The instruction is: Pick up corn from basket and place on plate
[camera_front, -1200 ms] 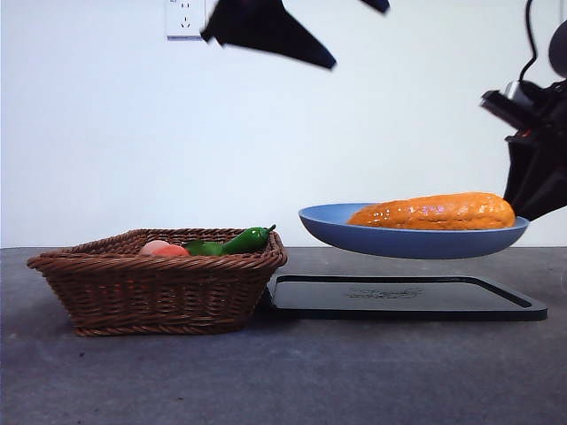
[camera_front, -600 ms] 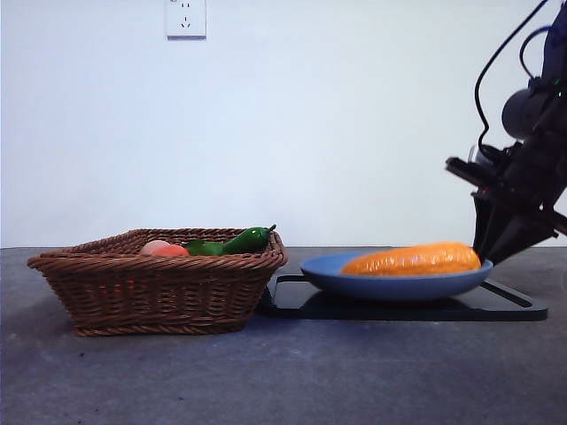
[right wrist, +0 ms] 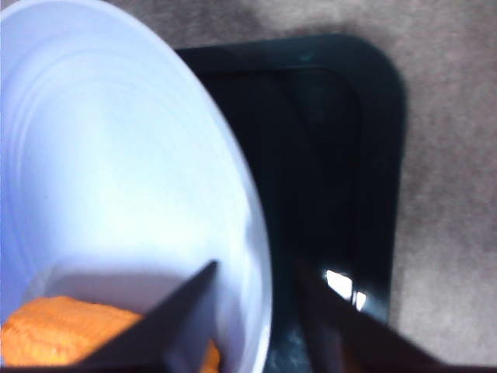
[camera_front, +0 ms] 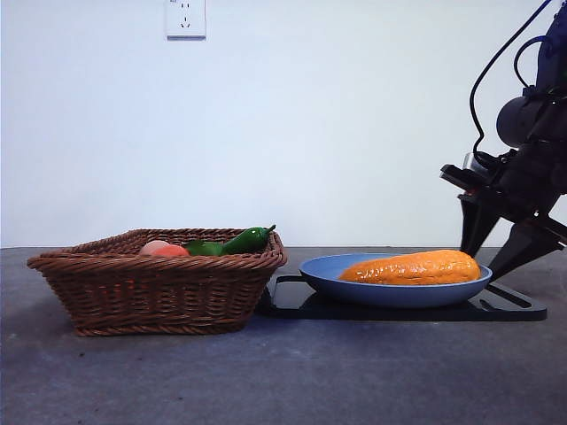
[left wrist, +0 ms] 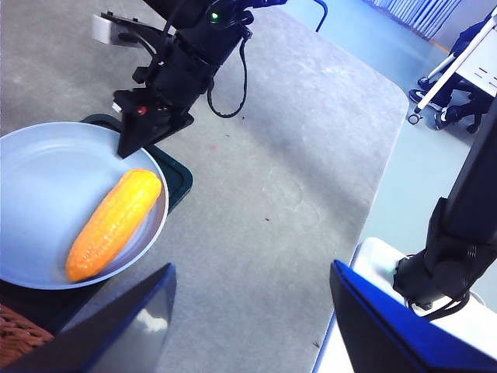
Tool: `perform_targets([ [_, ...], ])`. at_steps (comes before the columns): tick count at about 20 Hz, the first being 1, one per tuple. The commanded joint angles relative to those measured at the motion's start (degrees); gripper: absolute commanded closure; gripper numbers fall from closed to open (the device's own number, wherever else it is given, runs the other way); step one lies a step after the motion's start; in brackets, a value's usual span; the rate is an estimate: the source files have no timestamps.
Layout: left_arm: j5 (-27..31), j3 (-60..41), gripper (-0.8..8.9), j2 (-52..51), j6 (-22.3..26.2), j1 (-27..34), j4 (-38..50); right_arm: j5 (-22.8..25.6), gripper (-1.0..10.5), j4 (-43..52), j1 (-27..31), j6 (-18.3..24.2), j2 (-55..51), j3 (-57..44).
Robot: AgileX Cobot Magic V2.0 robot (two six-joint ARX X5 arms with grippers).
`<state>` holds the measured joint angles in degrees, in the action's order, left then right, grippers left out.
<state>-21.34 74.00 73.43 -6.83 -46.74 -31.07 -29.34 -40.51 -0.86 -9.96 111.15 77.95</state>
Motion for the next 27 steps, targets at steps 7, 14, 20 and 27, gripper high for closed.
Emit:
perform_targets([
  [7,0.0,1.4,4.88,0.3,0.4,-0.5,0.4,4.3,7.3,-4.2,2.4,3.7,-11.6,1.2],
  [14,0.0,1.4,4.88,0.3,0.6,1.0,-0.2,3.9,7.3,-12.7,-3.2,5.9,-32.1,0.6],
  [20,0.0,1.4,4.88,0.3,1.5,2.6,-1.5,8.2,7.3,-9.8,-16.3,3.8,-50.6,-12.5],
  [27,1.0,1.1,6.18,2.4,6.8,2.9,-7.2,15.9,8.1,1.9,-24.7,-3.6,-66.9,-34.4],
])
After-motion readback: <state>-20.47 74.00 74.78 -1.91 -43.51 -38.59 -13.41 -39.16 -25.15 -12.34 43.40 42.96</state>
